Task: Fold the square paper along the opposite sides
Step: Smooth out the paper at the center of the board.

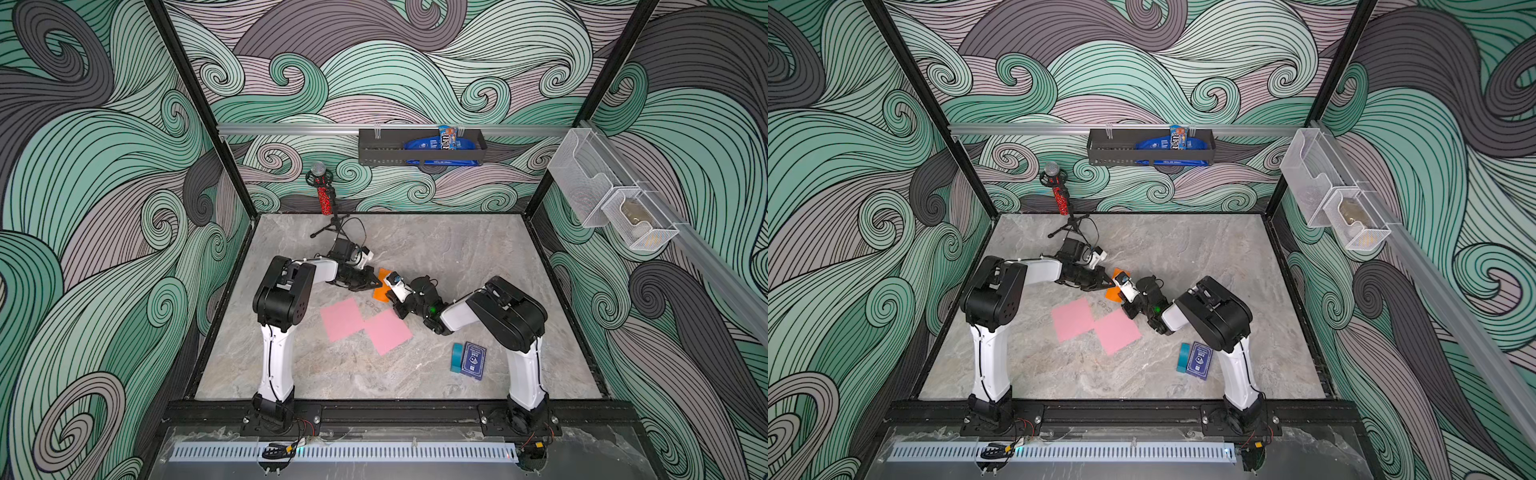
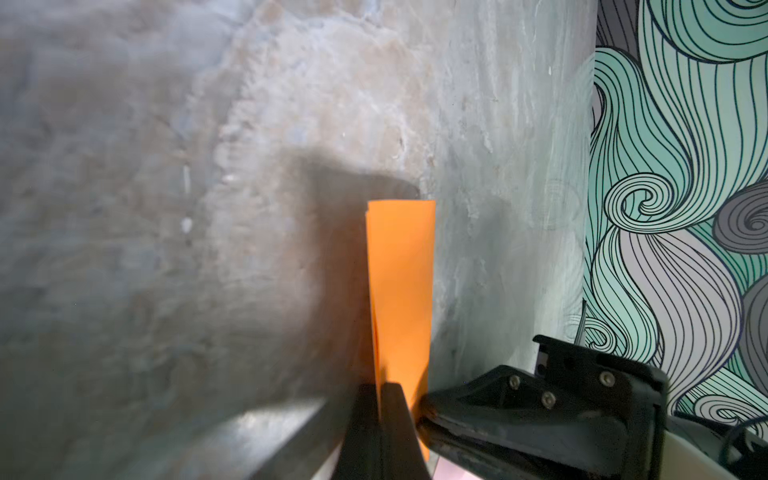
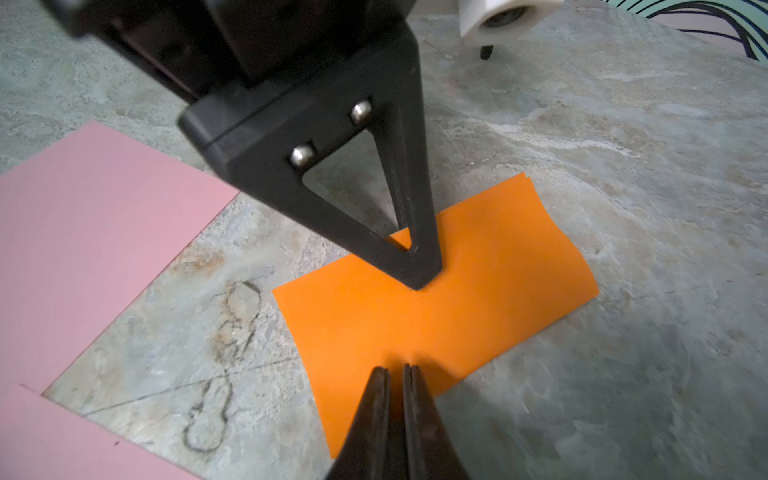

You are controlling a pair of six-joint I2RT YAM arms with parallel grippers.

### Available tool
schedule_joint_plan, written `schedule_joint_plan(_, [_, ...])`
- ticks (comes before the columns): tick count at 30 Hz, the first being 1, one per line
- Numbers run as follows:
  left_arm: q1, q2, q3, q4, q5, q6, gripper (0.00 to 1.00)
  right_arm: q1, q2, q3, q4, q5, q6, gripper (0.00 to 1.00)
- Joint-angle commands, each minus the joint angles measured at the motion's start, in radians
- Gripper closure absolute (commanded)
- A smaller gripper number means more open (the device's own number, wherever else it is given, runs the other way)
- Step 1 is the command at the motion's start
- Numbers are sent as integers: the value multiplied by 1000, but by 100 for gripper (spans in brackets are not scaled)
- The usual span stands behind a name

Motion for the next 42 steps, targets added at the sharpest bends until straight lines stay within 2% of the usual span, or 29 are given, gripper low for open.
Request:
schedule_joint_plan(1, [1, 5, -9, -42, -68, 10, 100, 21, -6, -36, -96, -6, -7, 88])
schedule_joint_plan(18, [1, 3, -3, -48, -80, 14, 100, 55, -51, -83, -123, 11, 11, 88])
schedule_joint_plan(27, [-21, -46, -36, -66, -114, -5, 100, 21, -165, -36, -120, -18, 45, 87])
schedule_joint_plan(35, [-43, -35, -32, -92, -166, -25, 100, -34, -23, 154, -171, -31, 4, 88])
schedule_joint_plan(42, [-42, -26, -20, -97, -154, -27, 100, -39, 46, 192, -204, -39, -4, 88])
